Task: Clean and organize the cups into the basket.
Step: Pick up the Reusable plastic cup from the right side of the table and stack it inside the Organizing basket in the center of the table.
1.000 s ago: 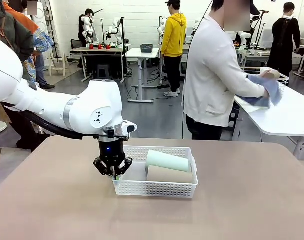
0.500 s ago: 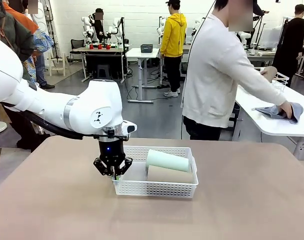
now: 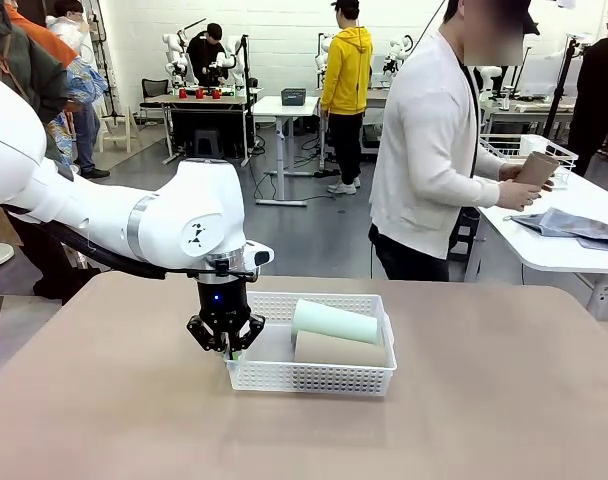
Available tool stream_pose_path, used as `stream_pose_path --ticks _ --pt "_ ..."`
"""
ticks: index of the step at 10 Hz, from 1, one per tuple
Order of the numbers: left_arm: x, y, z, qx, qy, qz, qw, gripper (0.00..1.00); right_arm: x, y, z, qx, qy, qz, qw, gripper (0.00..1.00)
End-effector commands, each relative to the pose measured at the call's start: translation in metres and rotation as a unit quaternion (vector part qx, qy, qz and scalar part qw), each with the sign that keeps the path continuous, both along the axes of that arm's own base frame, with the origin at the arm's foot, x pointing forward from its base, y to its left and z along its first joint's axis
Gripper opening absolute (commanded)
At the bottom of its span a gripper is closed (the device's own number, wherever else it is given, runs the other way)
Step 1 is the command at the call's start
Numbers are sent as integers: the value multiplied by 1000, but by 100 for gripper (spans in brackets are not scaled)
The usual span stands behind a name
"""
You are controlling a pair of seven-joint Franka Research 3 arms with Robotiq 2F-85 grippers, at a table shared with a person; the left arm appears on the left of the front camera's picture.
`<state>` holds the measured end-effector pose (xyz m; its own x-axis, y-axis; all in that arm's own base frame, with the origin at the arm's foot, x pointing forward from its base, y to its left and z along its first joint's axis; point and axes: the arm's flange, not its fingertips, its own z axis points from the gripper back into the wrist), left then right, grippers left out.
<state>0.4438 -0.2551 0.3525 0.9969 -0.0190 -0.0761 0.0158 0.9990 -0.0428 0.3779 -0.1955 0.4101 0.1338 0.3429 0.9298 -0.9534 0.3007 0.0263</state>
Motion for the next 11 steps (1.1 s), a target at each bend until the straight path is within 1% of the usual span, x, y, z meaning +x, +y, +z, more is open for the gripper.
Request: stream_pose_path --ticks 1,11 --pt "0 -1 1 1 2 -1 1000 0 -2 1 2 -6 4 -4 1000 100" --pt "0 -1 1 1 2 -1 1000 0 -2 1 2 -6 4 -4 1000 100"
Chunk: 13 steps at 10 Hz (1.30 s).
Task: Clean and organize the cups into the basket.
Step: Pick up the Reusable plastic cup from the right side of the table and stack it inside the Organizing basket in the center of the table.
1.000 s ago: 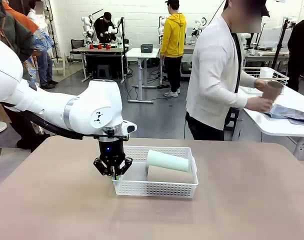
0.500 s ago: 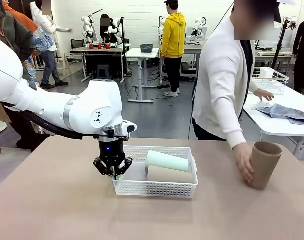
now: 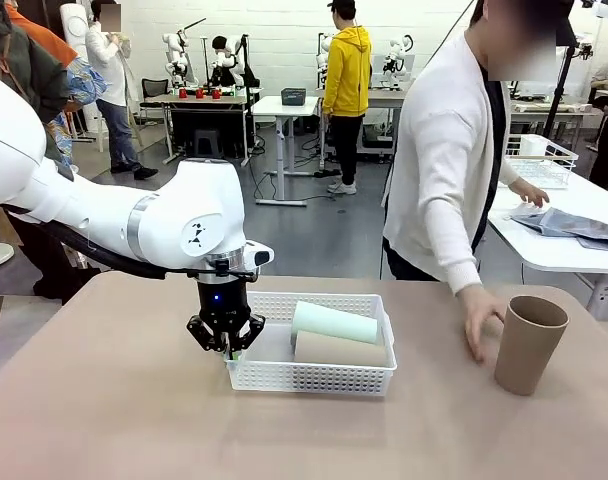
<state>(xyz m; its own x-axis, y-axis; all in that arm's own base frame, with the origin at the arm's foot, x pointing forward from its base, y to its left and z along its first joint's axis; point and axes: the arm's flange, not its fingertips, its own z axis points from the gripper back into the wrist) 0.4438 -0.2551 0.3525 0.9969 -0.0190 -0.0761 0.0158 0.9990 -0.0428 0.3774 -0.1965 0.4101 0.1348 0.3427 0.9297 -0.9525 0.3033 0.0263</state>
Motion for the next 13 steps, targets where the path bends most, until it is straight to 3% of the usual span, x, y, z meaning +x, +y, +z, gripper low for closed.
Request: stream_pose_path --ticks 1,3,7,10,13 --pt "0 -1 1 1 2 -1 1000 0 0 0 0 0 0 0 1000 100" --pt "0 -1 1 1 2 -1 1000 0 18 -15 -51 -11 22 4 1000 100" --pt "0 -1 1 1 2 -1 1000 0 31 -16 -125 -15 45 47 998 100" --pt "0 -1 1 1 2 -1 1000 0 39 4 -154 0 73 72 995 100" --pt "0 -1 1 1 2 -1 1000 0 47 35 -157 7 47 97 994 100"
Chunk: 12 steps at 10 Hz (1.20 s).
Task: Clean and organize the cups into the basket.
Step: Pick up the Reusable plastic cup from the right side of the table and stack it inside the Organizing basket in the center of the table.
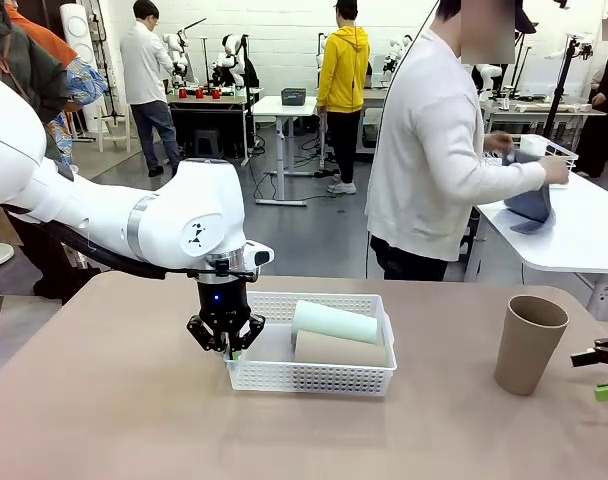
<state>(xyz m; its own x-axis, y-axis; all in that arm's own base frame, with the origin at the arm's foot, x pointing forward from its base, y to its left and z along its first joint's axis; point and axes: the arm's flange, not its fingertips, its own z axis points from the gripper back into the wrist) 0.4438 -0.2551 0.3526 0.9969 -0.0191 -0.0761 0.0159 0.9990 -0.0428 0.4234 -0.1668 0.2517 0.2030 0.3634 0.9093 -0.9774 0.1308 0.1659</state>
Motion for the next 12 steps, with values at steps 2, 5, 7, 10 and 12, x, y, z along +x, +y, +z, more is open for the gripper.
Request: stream_pose_path --ticks 2,5,7,10,12 --pt "0 0 1 1 2 -1 1000 0 10 23 -1 9 -30 10 999 100" --pt "0 0 1 1 2 -1 1000 0 24 33 -7 0 -49 -8 999 100" --pt "0 0 1 1 2 -1 1000 0 33 39 -8 -2 -57 -18 998 100" --pt "0 0 1 1 2 -1 1000 0 38 48 -11 6 -55 -11 998 100" --pt "0 0 1 1 2 -1 1000 0 39 57 -11 14 -53 -2 998 100"
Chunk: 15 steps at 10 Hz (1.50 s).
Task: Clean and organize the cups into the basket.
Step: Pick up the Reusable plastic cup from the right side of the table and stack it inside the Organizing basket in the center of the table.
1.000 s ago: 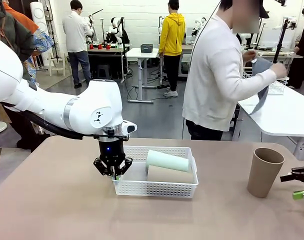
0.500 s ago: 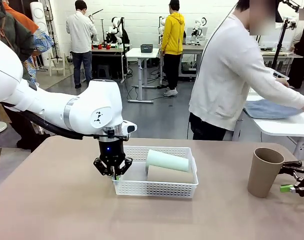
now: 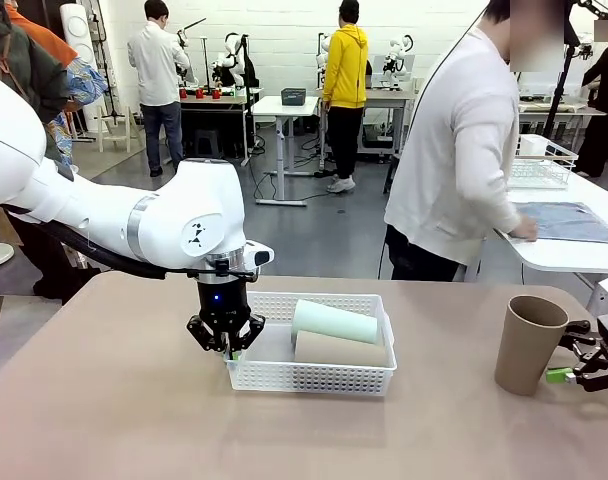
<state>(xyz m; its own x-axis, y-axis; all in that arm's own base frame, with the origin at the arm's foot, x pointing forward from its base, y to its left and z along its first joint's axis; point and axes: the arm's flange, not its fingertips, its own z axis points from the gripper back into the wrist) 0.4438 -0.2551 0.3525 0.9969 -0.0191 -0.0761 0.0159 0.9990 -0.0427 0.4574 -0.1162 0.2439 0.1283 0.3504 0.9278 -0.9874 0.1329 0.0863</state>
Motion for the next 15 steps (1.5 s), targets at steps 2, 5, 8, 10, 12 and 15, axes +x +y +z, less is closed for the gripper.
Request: stream_pose_path --ticks 2,5,8,10,12,15 --pt "0 0 1 1 2 -1 1000 0 8 23 -4 8 -7 17 1000 100" --pt "0 0 1 1 2 -1 1000 0 13 44 -9 2 -5 34 999 100" --pt "0 0 1 1 2 -1 1000 0 11 46 -12 5 -9 47 999 41" --pt "0 0 1 1 2 -1 1000 0 12 46 -13 7 -8 44 999 0" --pt "0 0 1 1 2 -1 1000 0 5 51 4 12 37 29 999 0" --pt "0 0 1 1 2 -1 1000 0 -4 75 140 4 67 -20 998 0"
